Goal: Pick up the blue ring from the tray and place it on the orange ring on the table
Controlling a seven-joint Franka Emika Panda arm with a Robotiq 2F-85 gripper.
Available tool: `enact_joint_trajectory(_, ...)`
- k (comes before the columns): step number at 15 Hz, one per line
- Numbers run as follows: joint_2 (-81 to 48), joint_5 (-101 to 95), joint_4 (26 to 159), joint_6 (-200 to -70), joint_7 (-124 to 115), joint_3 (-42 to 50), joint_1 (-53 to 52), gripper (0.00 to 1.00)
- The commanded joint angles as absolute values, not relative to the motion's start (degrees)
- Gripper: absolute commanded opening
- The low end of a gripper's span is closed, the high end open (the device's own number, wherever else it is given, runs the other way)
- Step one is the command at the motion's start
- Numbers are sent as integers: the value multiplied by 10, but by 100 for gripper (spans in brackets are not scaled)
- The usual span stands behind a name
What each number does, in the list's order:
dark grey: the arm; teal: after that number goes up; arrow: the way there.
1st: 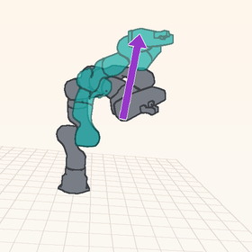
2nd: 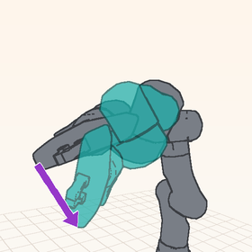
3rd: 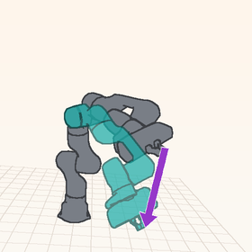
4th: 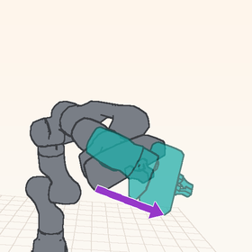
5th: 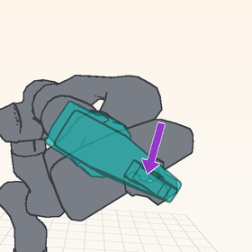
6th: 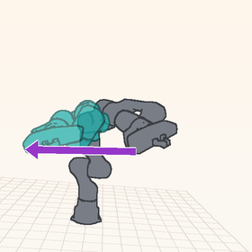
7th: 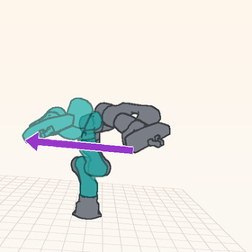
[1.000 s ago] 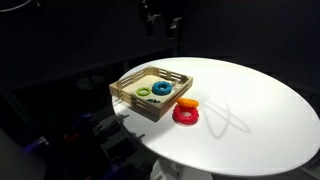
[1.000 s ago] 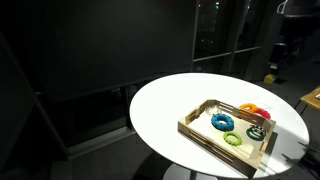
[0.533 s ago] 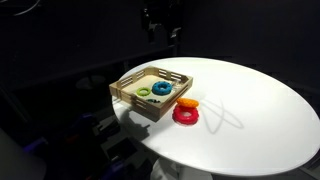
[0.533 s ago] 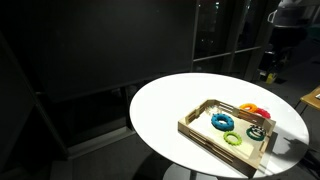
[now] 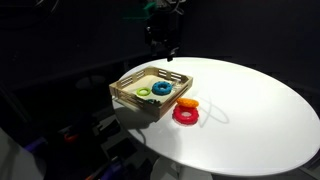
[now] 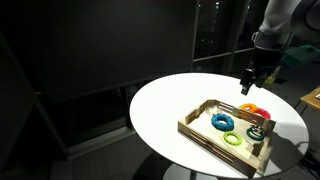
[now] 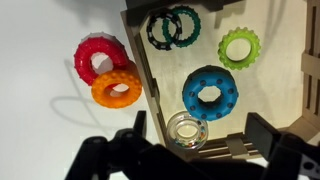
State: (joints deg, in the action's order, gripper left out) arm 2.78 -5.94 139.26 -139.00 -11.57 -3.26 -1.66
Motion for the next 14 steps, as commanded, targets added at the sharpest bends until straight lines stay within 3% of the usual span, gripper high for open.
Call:
enact_joint_trajectory(1, -23, -69, 1376, -1422, -146, -34, -21, 100)
enact_joint_trajectory(14, -180, -74, 1310, -1475, -170, 5, -46, 100)
